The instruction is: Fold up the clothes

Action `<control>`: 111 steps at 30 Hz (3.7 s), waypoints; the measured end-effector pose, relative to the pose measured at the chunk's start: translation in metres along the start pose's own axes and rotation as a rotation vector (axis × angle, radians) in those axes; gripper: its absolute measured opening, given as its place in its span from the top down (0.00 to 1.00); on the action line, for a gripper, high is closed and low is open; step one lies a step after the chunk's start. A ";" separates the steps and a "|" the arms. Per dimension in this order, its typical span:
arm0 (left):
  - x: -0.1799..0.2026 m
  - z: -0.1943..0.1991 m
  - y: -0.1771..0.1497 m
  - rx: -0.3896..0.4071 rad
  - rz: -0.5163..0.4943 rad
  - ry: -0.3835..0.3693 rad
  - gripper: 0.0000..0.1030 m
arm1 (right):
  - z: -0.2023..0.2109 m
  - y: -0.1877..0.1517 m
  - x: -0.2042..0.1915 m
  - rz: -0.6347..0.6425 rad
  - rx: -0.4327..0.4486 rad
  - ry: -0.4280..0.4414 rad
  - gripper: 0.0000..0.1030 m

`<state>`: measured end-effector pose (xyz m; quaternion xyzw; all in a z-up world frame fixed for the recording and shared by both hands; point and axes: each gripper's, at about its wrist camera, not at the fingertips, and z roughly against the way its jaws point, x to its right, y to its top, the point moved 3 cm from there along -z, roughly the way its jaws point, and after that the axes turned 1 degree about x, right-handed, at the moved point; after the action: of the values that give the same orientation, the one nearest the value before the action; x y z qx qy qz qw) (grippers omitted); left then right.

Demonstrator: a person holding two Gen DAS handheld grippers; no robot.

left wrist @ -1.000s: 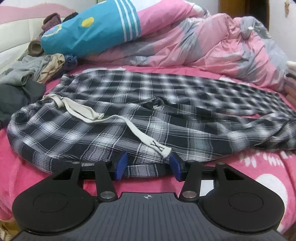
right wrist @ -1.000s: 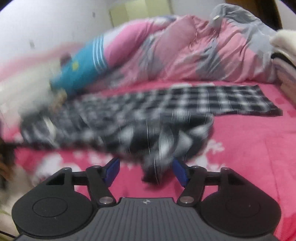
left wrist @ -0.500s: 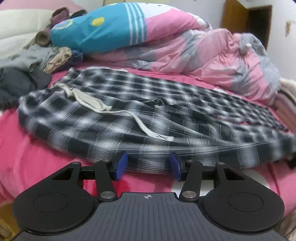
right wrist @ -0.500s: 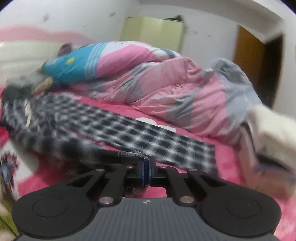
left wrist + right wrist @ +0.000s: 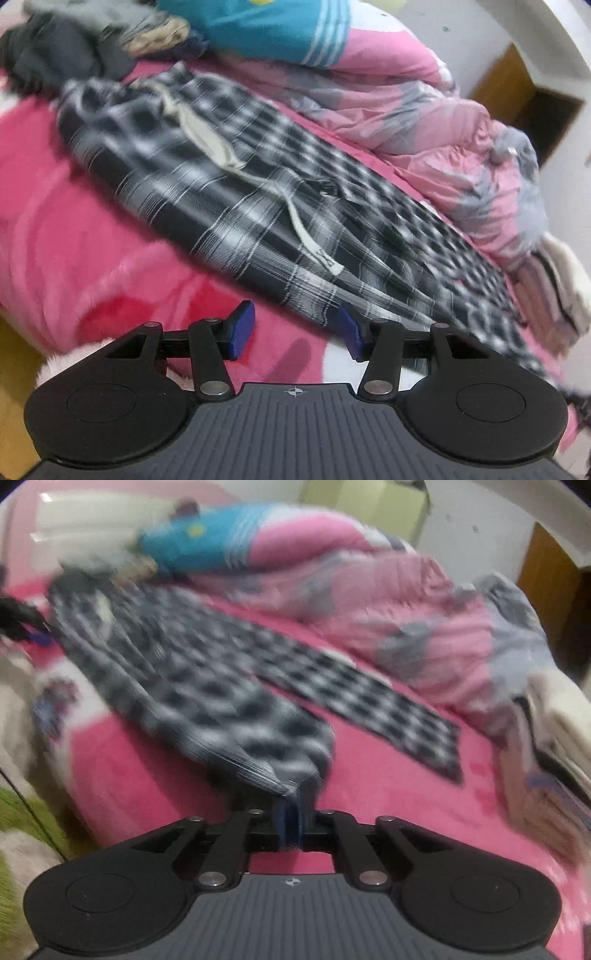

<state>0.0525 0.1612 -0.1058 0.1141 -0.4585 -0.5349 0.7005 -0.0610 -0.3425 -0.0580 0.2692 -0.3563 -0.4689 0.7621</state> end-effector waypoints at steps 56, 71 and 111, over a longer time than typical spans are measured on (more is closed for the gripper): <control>-0.092 0.021 0.063 0.257 0.423 -0.020 0.96 | -0.100 0.008 -0.076 -1.236 0.143 0.700 0.97; -0.109 0.018 0.041 0.127 0.319 0.146 0.93 | -0.103 -0.008 -0.090 -1.141 -0.148 0.653 0.98; -0.043 0.046 0.104 0.343 0.047 0.365 0.56 | 0.018 -0.013 -0.034 -0.810 0.082 0.561 0.58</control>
<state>0.0842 0.2548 -0.0347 0.3151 -0.4110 -0.4034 0.7544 -0.0928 -0.3184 -0.0662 0.5315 -0.0225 -0.6225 0.5740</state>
